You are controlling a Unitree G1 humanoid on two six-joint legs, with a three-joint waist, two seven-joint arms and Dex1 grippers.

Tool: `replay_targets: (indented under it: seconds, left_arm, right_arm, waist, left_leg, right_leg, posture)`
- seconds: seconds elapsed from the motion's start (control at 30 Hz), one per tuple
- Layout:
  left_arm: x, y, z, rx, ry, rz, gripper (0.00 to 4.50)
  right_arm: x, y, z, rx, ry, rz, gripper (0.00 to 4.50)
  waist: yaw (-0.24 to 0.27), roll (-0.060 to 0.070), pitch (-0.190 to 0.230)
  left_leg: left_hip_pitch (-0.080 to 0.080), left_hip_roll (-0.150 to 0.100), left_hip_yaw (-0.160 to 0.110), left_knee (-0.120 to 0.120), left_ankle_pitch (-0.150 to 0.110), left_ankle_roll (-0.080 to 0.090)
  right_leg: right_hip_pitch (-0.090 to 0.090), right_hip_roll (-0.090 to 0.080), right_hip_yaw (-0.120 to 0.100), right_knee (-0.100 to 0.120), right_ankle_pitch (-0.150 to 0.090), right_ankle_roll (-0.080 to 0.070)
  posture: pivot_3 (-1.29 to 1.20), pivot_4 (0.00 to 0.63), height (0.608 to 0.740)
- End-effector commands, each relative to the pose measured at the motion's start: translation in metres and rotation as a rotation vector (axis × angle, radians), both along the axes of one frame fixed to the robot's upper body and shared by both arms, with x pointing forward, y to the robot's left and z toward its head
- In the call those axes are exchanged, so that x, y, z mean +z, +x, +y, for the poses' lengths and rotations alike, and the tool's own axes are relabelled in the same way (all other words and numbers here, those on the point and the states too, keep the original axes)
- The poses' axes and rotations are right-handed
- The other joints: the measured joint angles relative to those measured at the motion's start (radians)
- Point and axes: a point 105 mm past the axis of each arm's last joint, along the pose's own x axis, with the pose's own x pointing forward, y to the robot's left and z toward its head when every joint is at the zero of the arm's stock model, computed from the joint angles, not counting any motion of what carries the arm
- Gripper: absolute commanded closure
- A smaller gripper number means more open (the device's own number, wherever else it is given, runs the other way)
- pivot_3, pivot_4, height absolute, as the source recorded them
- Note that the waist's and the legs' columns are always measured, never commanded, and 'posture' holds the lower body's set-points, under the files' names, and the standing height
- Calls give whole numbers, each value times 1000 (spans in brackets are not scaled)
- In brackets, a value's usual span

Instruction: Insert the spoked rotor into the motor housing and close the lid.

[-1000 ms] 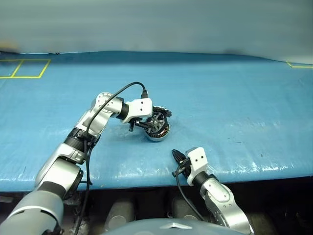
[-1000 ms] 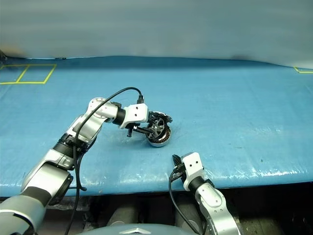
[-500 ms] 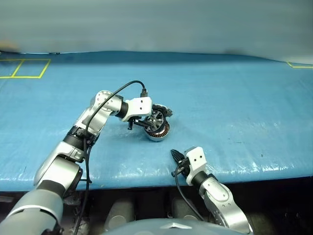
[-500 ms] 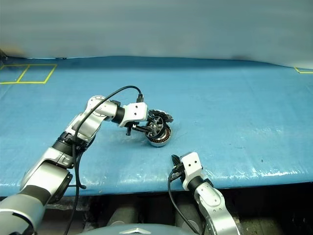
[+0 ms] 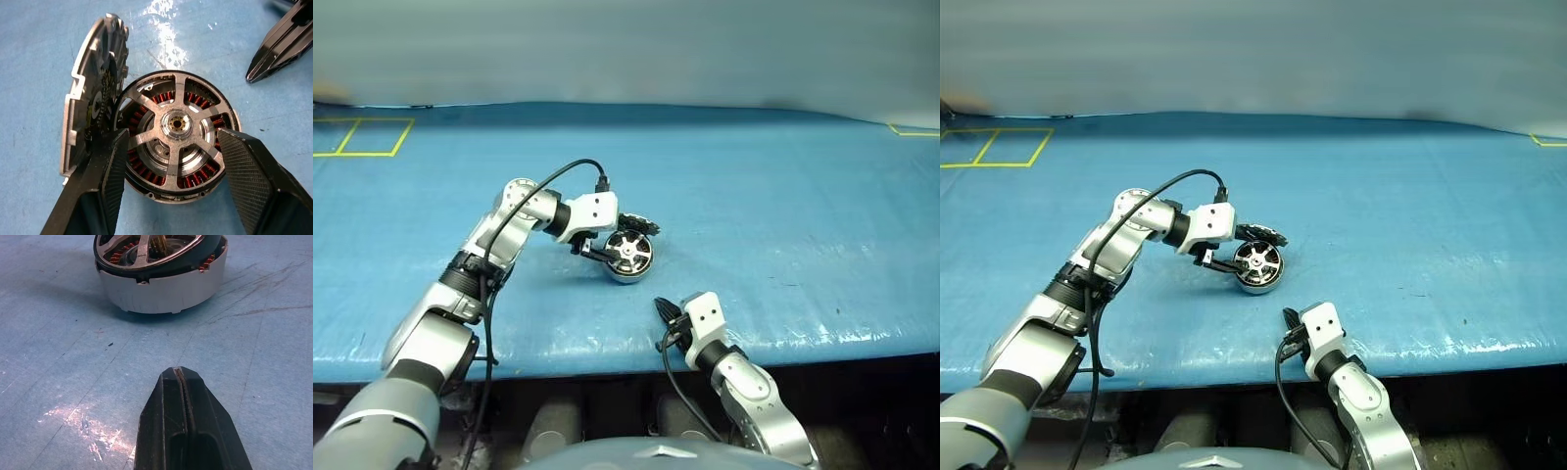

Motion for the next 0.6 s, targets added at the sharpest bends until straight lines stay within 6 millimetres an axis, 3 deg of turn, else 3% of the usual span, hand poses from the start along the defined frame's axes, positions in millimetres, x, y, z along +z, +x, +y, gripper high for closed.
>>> replay_targets:
  seconds: [0.03, 0.1, 0.33, 0.6]
  left_arm:
    - [4, -12, 5, -7, -38, 32, 1568]
    - [-2, -23, 10, -12, -44, 80, 1962]
    - [-18, -54, 15, 91, -158, 166, 4308]
    - [-40, -71, 27, 437, -498, 120, 4458]
  right_arm:
    - [3, 1, 1, 9, -1, -5, 4500]
    - [3, 1, 1, 10, 1, -6, 4500]
    - [24, 9, -1, -17, 47, -78, 4500]
    - [73, 17, 11, 65, 22, -216, 4500]
  waist:
    - [-2, 0, 0]
    - [0, 0, 0]
    - [3, 0, 0]
    - [2, 1, -1]
  left_leg:
    - [0, 0, 0, 0, 0, 0]
    - [0, 0, 0, 0, 0, 0]
    - [0, 0, 0, 0, 0, 0]
    - [1, 1, 0, 0, 0, 0]
  right_leg:
    - [0, 0, 0, 0, 0, 0]
    - [0, 0, 1, 0, 0, 0]
    - [0, -3, 2, 0, 0, 0]
    - [0, -8, 3, 1, 0, 0]
  posture:
    - [0, 150, 740]
    - [0, 150, 740]
    - [0, 150, 740]
    - [0, 150, 740]
